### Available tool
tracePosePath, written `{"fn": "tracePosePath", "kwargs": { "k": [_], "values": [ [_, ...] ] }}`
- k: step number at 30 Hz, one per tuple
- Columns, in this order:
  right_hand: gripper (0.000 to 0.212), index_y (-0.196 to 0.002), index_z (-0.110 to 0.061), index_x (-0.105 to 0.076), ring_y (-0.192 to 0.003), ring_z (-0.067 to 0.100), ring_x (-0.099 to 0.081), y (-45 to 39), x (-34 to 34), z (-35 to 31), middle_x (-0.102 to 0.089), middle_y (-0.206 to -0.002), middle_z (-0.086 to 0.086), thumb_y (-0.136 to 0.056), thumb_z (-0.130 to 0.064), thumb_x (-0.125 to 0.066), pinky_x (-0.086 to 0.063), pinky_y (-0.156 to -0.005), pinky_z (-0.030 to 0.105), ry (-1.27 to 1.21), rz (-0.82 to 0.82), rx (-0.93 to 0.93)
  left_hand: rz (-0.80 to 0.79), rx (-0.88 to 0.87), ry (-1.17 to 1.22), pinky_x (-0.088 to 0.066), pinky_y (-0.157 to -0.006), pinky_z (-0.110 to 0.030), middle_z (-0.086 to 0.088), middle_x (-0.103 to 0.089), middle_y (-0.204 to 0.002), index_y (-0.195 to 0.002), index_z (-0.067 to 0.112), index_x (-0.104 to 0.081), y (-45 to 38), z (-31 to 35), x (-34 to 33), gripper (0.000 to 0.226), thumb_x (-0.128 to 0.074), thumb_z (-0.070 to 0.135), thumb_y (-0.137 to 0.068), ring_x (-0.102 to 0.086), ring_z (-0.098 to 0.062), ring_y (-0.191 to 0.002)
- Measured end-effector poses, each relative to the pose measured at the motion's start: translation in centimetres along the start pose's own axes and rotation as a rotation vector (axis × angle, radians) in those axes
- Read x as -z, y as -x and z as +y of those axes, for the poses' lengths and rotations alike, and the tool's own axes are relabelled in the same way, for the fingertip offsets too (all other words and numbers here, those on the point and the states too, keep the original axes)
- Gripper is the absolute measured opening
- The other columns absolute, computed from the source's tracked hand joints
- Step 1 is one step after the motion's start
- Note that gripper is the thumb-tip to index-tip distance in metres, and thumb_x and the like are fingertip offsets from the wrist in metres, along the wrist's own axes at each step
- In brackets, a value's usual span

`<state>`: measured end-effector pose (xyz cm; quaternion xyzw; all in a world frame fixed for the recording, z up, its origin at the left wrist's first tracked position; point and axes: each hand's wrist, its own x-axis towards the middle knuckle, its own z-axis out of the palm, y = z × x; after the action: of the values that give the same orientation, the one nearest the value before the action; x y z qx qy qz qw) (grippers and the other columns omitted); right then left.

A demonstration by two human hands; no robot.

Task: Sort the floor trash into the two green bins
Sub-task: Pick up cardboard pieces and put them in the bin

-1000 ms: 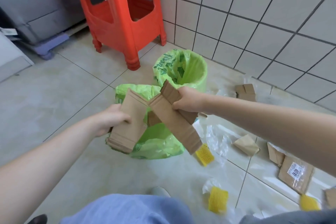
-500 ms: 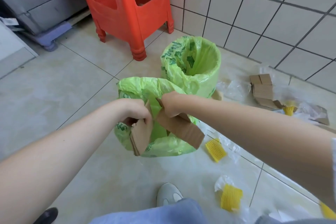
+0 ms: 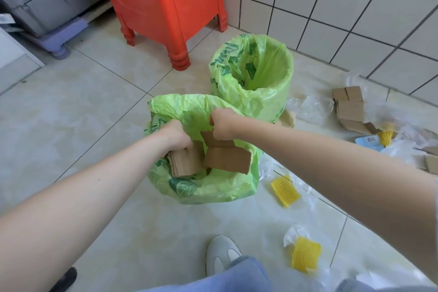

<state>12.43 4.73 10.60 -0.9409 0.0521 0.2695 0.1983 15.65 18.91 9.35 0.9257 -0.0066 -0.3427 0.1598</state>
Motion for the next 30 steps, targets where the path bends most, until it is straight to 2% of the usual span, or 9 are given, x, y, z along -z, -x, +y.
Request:
{"fn": "tracePosePath", "kwargs": {
  "k": [3,6,10,12,15,18,23,27,30],
  "values": [
    [0.029,-0.118,0.0,-0.053,-0.093,0.029,-0.058,-0.2,-0.9,-0.1,-0.057,-0.116,0.015,-0.09,-0.008,-0.052,-0.051,-0.075,0.031,-0.002,0.052,0.01,0.157,-0.024,-0.004,-0.044,-0.07,-0.03,-0.012,-0.064,-0.107,-0.102,0.007,-0.067,-0.7,-0.4,-1.0,0.022,-0.065,0.009,-0.08,-0.058,-0.028,-0.089],
    [0.021,-0.111,0.002,-0.053,-0.077,0.026,-0.053,-0.7,-2.6,-0.3,-0.059,-0.106,0.016,-0.091,-0.001,-0.048,-0.044,-0.065,0.028,0.019,0.042,0.011,0.232,-0.052,-0.02,-0.047,-0.074,-0.03,-0.012,-0.065,-0.108,-0.103,0.006,-0.067,-1.2,-0.9,-2.6,0.023,-0.058,0.002,-0.083,-0.061,-0.029,-0.094],
    [0.02,-0.106,0.002,-0.054,-0.077,0.028,-0.055,-1.2,-4.5,0.2,-0.053,-0.092,0.013,-0.089,0.007,-0.044,-0.043,-0.064,0.029,0.008,0.028,-0.007,0.307,-0.12,-0.099,-0.054,-0.081,-0.037,-0.016,-0.062,-0.109,-0.107,0.004,-0.065,-1.3,-1.5,-4.6,0.024,-0.051,-0.002,-0.087,-0.062,-0.032,-0.092],
    [0.02,-0.109,0.001,-0.052,-0.079,0.029,-0.056,-1.3,-4.8,0.5,-0.055,-0.1,0.015,-0.09,0.004,-0.046,-0.044,-0.063,0.03,-0.013,0.015,-0.002,0.323,-0.177,-0.132,-0.055,-0.08,-0.041,-0.016,-0.063,-0.107,-0.106,0.005,-0.064,-1.2,-1.5,-4.9,0.024,-0.049,-0.002,-0.089,-0.062,-0.032,-0.09],
    [0.028,-0.119,-0.002,-0.044,-0.092,0.032,-0.057,-0.5,-4.2,0.8,-0.053,-0.114,0.017,-0.092,-0.007,-0.049,-0.046,-0.068,0.034,0.032,-0.007,0.083,0.297,-0.293,-0.189,-0.052,-0.078,-0.038,-0.013,-0.062,-0.107,-0.107,0.006,-0.06,0.1,-1.0,-4.8,0.019,-0.051,0.004,-0.09,-0.061,-0.029,-0.093],
    [0.031,-0.12,-0.004,-0.042,-0.105,0.034,-0.052,1.5,-3.7,1.3,-0.051,-0.115,0.016,-0.089,-0.006,-0.046,-0.044,-0.081,0.037,0.186,0.111,0.244,0.297,-0.417,-0.247,-0.052,-0.08,-0.036,-0.006,-0.06,-0.109,-0.111,0.01,-0.057,2.1,-0.9,-4.3,0.021,-0.054,0.015,-0.09,-0.059,-0.025,-0.097],
    [0.033,-0.12,-0.006,-0.047,-0.104,0.03,-0.05,5.7,-3.7,3.2,-0.054,-0.112,0.011,-0.088,-0.012,-0.046,-0.046,-0.09,0.039,0.388,0.329,0.512,0.345,-0.52,-0.292,-0.05,-0.081,-0.04,0.001,-0.06,-0.107,-0.11,0.018,-0.054,5.9,-1.0,-4.1,0.02,-0.045,0.026,-0.093,-0.053,-0.02,-0.101],
    [0.027,-0.11,-0.005,-0.054,-0.093,0.03,-0.054,9.9,-3.0,6.5,-0.056,-0.1,0.01,-0.084,-0.012,-0.052,-0.05,-0.084,0.04,0.416,0.408,0.571,0.445,-0.637,-0.244,-0.05,-0.075,-0.032,0.009,-0.061,-0.108,-0.113,0.022,-0.055,8.8,1.1,-4.4,0.021,-0.047,0.024,-0.093,-0.051,-0.013,-0.104],
    [0.036,-0.115,-0.007,-0.056,-0.093,0.028,-0.059,13.6,-2.2,10.2,-0.06,-0.101,0.007,-0.079,-0.014,-0.058,-0.052,-0.084,0.037,0.474,0.43,0.567,0.51,-0.77,-0.224,-0.049,-0.064,-0.028,0.011,-0.063,-0.1,-0.11,0.022,-0.058,10.4,3.6,-5.5,0.021,-0.051,0.02,-0.09,-0.053,-0.012,-0.099]
  ]
}}
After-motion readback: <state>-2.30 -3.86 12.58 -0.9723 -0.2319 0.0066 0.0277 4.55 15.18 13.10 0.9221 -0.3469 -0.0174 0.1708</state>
